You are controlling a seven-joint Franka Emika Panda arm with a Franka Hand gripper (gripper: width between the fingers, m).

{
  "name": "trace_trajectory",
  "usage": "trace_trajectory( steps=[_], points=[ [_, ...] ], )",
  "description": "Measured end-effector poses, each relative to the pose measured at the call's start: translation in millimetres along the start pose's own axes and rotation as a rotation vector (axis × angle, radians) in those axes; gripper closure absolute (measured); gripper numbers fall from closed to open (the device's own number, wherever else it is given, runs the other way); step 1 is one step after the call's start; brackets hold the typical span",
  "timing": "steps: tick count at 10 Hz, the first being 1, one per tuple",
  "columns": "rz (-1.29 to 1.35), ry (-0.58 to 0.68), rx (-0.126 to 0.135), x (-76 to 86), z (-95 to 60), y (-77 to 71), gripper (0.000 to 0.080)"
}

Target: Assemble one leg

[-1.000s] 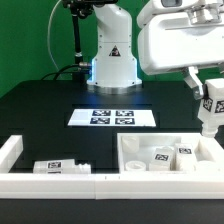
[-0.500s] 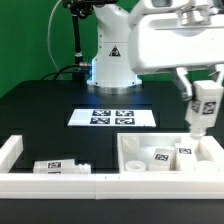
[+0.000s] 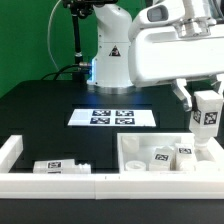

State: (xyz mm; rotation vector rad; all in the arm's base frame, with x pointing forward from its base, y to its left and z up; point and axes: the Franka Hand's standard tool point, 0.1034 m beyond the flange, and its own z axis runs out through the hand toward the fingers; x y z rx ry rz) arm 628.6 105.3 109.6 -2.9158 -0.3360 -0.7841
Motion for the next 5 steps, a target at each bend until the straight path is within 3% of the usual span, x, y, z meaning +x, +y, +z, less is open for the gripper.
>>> trace_trajectory(
  steps=[5],
  points=[
    [0.006, -0.012, 0.003, -8.6, 13.6, -1.7, 0.0512]
  ],
)
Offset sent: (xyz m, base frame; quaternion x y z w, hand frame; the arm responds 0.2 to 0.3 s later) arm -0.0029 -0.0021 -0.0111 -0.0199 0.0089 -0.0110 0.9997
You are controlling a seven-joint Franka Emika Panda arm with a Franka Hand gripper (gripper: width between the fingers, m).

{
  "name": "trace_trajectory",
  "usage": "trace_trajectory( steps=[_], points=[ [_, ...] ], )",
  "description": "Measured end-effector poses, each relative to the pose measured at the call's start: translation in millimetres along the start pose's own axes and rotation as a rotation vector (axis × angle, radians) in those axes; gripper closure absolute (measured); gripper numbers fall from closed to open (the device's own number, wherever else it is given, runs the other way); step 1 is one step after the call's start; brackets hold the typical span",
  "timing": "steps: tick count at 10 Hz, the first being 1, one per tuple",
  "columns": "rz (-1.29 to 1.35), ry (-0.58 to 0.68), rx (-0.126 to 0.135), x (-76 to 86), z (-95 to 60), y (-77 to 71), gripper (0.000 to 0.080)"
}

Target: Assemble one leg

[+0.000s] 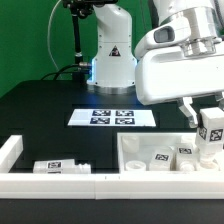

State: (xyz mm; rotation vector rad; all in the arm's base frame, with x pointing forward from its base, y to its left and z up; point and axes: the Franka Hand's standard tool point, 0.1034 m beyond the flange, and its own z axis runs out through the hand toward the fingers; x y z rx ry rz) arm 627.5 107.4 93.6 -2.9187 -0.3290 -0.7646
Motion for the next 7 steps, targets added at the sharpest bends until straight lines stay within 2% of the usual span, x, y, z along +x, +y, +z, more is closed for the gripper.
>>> trace_trajectory(
  steps=[5, 7],
  points=[
    [0.001, 0.021, -0.010, 2.4, 2.6, 0.7, 0.0512],
    [-0.001, 0.042, -0.022, 2.8, 3.3, 1.3, 0.0512]
  ],
)
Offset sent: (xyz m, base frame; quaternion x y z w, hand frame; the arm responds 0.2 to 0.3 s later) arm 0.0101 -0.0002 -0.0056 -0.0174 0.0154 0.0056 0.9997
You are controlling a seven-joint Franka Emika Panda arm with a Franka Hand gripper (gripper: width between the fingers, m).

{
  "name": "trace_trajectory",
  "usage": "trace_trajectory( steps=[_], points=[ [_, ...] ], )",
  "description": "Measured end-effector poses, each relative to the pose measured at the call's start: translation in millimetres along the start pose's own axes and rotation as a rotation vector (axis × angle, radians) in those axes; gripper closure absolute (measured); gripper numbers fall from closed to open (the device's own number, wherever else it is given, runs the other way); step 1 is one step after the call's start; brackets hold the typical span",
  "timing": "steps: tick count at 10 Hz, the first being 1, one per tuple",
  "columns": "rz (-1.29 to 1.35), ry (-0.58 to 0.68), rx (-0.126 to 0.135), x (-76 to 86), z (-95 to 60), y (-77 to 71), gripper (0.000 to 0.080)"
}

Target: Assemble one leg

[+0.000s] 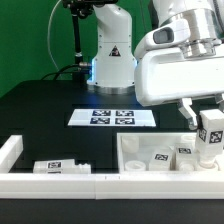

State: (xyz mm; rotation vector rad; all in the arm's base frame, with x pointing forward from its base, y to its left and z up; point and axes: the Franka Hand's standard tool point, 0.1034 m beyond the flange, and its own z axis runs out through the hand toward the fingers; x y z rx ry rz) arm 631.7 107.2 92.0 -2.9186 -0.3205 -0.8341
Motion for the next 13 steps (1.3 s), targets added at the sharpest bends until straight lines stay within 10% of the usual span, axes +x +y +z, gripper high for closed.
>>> trace_trajectory(
  steps=[11, 13],
  points=[
    [0.000, 0.050, -0.041, -12.0, 10.6, 4.7, 0.0512],
    [0.001, 0.048, -0.040, -12.4, 10.8, 4.6, 0.0315]
  ],
)
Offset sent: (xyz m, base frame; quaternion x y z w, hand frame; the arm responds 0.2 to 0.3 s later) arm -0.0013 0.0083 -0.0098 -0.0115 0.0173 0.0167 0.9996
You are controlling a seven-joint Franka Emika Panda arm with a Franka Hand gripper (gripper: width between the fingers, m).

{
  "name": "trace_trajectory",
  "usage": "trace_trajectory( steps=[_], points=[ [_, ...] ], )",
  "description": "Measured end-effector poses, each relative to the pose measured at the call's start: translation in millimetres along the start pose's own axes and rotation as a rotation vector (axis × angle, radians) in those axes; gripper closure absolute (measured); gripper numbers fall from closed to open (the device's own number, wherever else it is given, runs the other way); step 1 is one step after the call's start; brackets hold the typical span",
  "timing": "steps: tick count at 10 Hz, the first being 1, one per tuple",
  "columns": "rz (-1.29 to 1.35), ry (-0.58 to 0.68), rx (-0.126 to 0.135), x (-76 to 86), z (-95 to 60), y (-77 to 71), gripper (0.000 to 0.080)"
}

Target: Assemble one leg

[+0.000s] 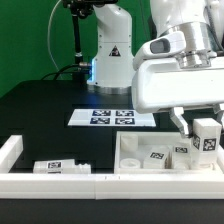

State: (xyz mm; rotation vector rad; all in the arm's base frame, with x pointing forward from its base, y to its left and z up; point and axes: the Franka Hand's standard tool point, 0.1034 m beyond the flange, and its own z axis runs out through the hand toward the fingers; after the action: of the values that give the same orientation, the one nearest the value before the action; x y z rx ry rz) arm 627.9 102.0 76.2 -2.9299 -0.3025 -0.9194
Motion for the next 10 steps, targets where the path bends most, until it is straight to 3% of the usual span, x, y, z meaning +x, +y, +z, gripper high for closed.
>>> trace_trajectory(
  steps=[1, 2, 3, 5, 7, 8, 9, 10],
  points=[
    [0.000, 0.000, 0.000, 0.0, 0.0, 0.0, 0.0315],
    [0.000, 0.000, 0.000, 0.0, 0.0, 0.0, 0.0187],
    [0.000, 0.000, 0.000, -0.1, 0.0, 0.0, 0.0160],
    [0.104, -0.044, 0.005, 1.6, -7.0, 7.9, 0.0152],
    [0.222, -0.098, 0.018, 12.0, -17.6, -4.2, 0.0150],
    [0.251, -0.151, 0.031, 16.1, -16.9, -4.2, 0.0150],
    [0.250, -0.139, 0.019, 20.1, -14.7, 1.3, 0.0150],
    [0.248, -0.154, 0.016, 12.0, -8.6, 3.4, 0.0150]
  ],
)
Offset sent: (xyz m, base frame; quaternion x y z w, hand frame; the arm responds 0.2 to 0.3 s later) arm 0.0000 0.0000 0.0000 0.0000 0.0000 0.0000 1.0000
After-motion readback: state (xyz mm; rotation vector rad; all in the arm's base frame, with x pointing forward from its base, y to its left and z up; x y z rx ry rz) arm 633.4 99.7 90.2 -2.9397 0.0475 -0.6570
